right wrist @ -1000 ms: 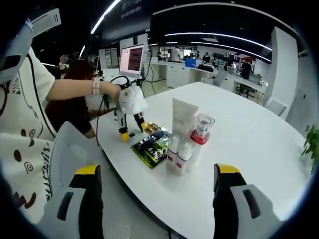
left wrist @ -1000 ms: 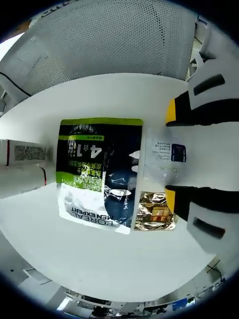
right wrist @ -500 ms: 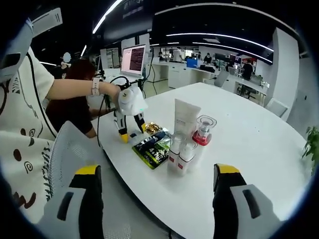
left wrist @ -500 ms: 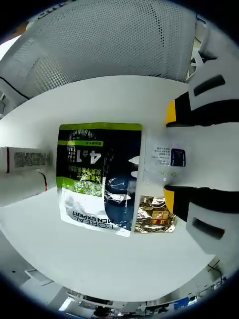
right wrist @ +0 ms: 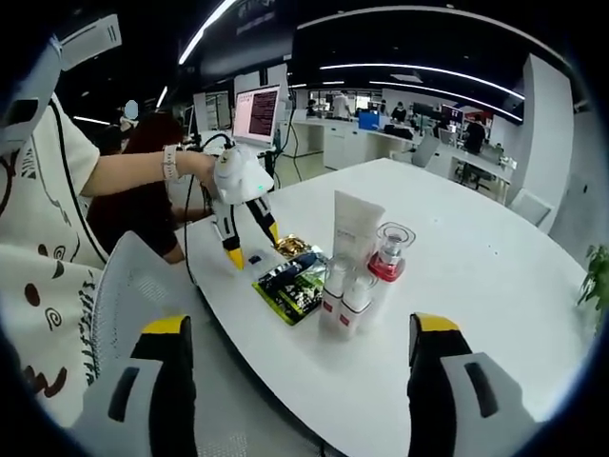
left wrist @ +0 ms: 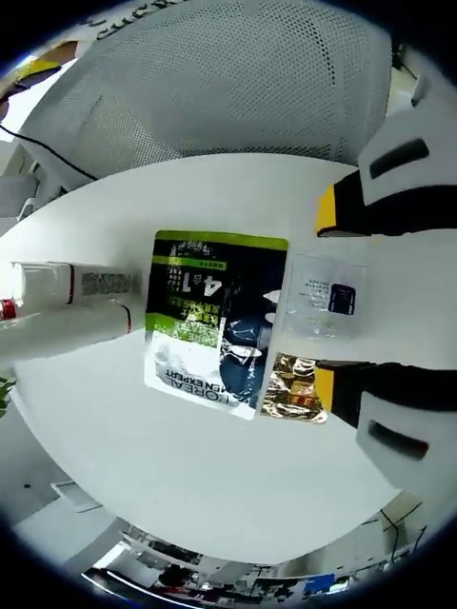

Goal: Arrange the skincare products in the storage area until every visible bottle or jar stands upright without overlapping.

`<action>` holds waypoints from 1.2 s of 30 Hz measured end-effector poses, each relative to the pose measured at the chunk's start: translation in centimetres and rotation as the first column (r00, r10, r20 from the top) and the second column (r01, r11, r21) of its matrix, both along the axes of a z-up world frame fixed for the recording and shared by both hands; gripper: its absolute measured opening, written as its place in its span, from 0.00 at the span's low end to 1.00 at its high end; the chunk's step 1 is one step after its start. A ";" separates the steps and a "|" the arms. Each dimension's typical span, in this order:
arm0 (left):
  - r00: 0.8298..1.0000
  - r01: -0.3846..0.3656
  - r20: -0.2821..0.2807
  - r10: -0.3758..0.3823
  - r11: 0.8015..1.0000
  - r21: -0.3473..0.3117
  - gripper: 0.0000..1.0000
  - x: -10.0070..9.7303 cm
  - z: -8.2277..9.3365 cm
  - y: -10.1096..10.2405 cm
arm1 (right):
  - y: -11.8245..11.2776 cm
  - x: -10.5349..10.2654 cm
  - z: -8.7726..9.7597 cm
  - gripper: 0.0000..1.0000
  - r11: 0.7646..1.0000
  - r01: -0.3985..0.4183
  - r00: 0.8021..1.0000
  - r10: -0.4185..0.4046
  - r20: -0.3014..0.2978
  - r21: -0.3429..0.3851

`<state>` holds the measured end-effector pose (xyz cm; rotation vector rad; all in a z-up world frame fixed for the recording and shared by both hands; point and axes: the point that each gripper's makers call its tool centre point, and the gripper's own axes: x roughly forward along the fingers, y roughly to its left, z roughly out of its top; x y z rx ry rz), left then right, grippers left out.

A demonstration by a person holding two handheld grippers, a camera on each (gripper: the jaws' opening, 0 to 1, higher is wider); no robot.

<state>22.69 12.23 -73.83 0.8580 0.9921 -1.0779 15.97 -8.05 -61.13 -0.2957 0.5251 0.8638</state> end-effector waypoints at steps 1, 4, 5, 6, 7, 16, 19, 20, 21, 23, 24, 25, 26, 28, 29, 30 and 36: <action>1.000 -0.020 0.009 0.021 0.999 -0.027 0.50 -0.1 0.5 -0.3 | 0.0 0.0 0.0 0.95 1.000 -0.001 1.000 0.001 0.001 0.000; 0.999 -0.043 0.029 0.045 0.996 -0.082 0.53 -0.5 1.7 -0.9 | 0.0 0.2 0.1 0.95 1.000 0.002 1.000 -0.002 0.002 0.001; 0.998 -0.049 0.040 0.053 0.994 -0.099 0.55 -0.6 2.1 -1.1 | -0.1 0.4 0.1 0.95 1.000 0.006 1.000 -0.006 0.005 0.000; 0.996 -0.066 0.053 0.073 0.990 -0.122 0.56 -0.6 2.5 -1.2 | -0.1 0.4 0.1 0.95 1.000 0.009 1.000 -0.009 0.007 0.003; 0.995 -0.069 0.060 0.078 0.989 -0.134 0.58 -0.7 2.8 -1.3 | -0.1 0.5 0.1 0.95 1.000 0.012 1.000 -0.012 0.007 0.009; 0.970 -0.152 0.149 0.195 0.954 -0.260 0.71 -1.0 5.7 -2.1 | 0.4 0.7 0.0 0.99 0.999 0.003 1.000 -0.003 0.008 0.042; 0.954 -0.179 0.173 0.247 0.926 -0.333 0.75 -1.2 6.9 -2.4 | 0.3 0.9 -0.2 0.99 0.999 0.013 1.000 -0.013 0.007 0.042; 0.951 -0.184 0.174 0.258 0.917 -0.353 0.76 -1.4 7.0 -2.4 | 0.1 1.1 -0.4 0.99 0.999 0.018 1.000 -0.018 0.008 0.033; 0.947 -0.194 0.172 0.272 0.908 -0.372 0.77 -1.7 7.3 -2.4 | 0.0 1.2 -0.4 0.99 0.999 0.022 1.000 -0.023 0.008 0.029; 0.939 -0.213 0.165 0.301 0.889 -0.405 0.79 -2.4 7.8 -2.6 | -0.4 1.6 -0.5 0.99 0.998 0.045 0.999 -0.045 0.007 0.034; 0.938 -0.215 0.166 0.305 0.886 -0.412 0.80 -2.5 7.9 -2.6 | -0.4 1.7 -0.5 0.99 0.998 0.049 0.999 -0.049 0.009 0.041; 0.935 -0.217 0.174 0.310 0.885 -0.412 0.80 -2.7 7.9 -2.5 | -0.5 1.7 -0.5 0.99 0.997 0.055 0.998 -0.055 0.005 0.044; 0.934 -0.217 0.176 0.312 0.884 -0.413 0.81 -2.7 7.9 -2.4 | -0.5 1.8 -0.5 0.99 0.997 0.057 0.998 -0.057 0.002 0.046; 0.920 -0.224 0.206 0.333 0.879 -0.420 0.83 -2.8 8.4 -2.0 | -0.5 1.8 -0.6 0.99 0.998 0.057 0.998 -0.057 -0.003 0.041; 0.912 -0.229 0.219 0.347 0.873 -0.430 0.84 -2.7 8.6 -1.9 | -0.5 1.9 -0.7 0.99 0.998 0.057 0.998 -0.057 -0.003 0.037; 0.902 -0.238 0.228 0.366 0.863 -0.447 0.85 -2.5 9.0 -1.9 | -0.4 1.8 -0.8 0.99 0.998 0.051 0.999 -0.050 -0.004 0.027; 0.870 -0.273 0.225 0.438 0.810 -0.519 0.96 -3.1 10.3 -1.6 | -0.2 1.9 -0.9 1.00 0.999 0.048 0.999 -0.048 -0.005 0.016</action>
